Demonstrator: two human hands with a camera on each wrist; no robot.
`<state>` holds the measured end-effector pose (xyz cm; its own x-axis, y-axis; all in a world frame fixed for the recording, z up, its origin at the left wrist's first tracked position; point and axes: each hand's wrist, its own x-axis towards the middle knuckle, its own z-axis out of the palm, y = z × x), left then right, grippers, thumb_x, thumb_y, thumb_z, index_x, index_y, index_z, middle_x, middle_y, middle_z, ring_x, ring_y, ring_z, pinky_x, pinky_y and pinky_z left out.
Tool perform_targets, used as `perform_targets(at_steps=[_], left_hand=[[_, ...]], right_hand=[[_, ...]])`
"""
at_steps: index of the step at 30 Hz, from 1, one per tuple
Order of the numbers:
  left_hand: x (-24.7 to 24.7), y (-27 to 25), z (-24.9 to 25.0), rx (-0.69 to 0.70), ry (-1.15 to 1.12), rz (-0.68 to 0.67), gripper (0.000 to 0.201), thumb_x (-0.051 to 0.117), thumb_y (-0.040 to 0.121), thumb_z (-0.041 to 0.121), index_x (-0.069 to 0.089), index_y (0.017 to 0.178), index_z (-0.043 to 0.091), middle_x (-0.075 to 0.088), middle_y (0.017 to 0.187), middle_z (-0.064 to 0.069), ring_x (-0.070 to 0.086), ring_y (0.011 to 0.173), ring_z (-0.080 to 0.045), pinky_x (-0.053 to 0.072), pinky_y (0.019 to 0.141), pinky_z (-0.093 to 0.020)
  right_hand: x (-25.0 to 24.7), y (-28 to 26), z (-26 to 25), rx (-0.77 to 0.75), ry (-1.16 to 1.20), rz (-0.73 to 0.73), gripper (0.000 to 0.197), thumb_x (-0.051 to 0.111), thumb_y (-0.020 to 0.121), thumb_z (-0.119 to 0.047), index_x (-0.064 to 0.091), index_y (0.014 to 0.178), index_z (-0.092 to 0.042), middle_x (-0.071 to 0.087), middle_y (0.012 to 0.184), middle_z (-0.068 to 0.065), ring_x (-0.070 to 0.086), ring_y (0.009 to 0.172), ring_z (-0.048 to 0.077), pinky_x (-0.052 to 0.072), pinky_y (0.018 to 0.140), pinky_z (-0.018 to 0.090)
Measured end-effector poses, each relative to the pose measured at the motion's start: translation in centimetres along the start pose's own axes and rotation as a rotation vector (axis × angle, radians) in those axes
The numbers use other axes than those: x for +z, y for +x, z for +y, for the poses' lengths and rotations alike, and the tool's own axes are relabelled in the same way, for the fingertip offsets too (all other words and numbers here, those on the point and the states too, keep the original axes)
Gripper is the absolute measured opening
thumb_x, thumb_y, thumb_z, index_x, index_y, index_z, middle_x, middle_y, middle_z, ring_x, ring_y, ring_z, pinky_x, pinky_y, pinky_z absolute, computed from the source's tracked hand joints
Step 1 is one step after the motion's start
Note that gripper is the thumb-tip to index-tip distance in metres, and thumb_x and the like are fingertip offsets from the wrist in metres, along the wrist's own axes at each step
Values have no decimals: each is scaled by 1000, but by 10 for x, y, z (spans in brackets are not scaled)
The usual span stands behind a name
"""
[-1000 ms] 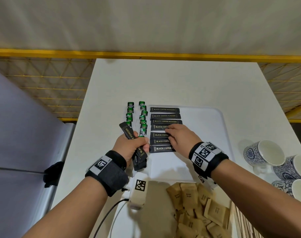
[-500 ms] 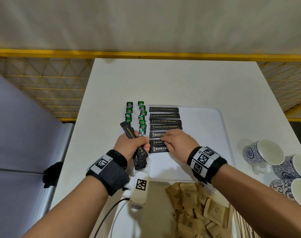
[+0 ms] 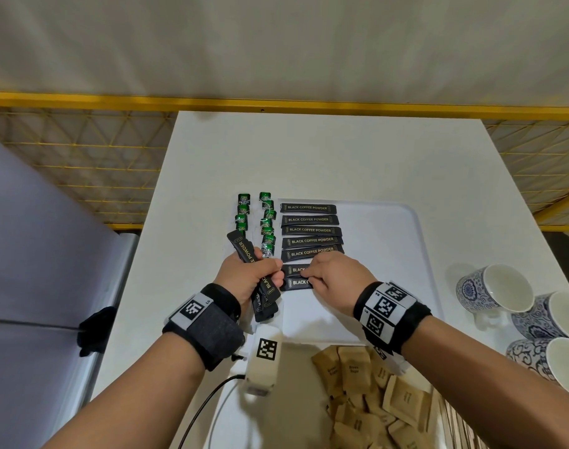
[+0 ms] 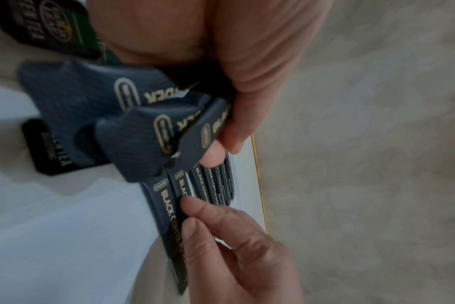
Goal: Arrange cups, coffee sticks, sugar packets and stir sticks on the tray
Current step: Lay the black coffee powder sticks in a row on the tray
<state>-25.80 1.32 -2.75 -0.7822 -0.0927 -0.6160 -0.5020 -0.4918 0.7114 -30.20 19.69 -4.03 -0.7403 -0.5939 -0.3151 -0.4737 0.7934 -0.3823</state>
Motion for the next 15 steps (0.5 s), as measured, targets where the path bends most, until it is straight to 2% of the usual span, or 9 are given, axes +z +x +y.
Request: perform_targets(at_steps=[5,11,15], left_hand=[[-2,-1,0,4,10,-3,34,59,83,-13,41,75,15,50,67,-19,53,46,-23,47,44,-25],[-1,-2,0,9,6,-1,34,58,83,-13,40,75,15,49,67,-18,53,46,-22,47,44,-24],[0,-3,-1,9,6,0,35,58,83,-14,40,75,15,50,67,-18,53,45,-21,49,45,-25]], right_hand=[[1,1,-2,-14,-1,45,32,41,98,-22,67,117,-20,60,112,0,49,110,19,47,88,35],[-5,-4,-4,-5,70,89,28,47,97,-24,68,116,-24,61,114,-3,49,112,17,44,90,29],[-6,-11,-3,47,37,-19,27,53,92,-21,66,115,-26,59,118,-6,51,113,14,43,94,28]])
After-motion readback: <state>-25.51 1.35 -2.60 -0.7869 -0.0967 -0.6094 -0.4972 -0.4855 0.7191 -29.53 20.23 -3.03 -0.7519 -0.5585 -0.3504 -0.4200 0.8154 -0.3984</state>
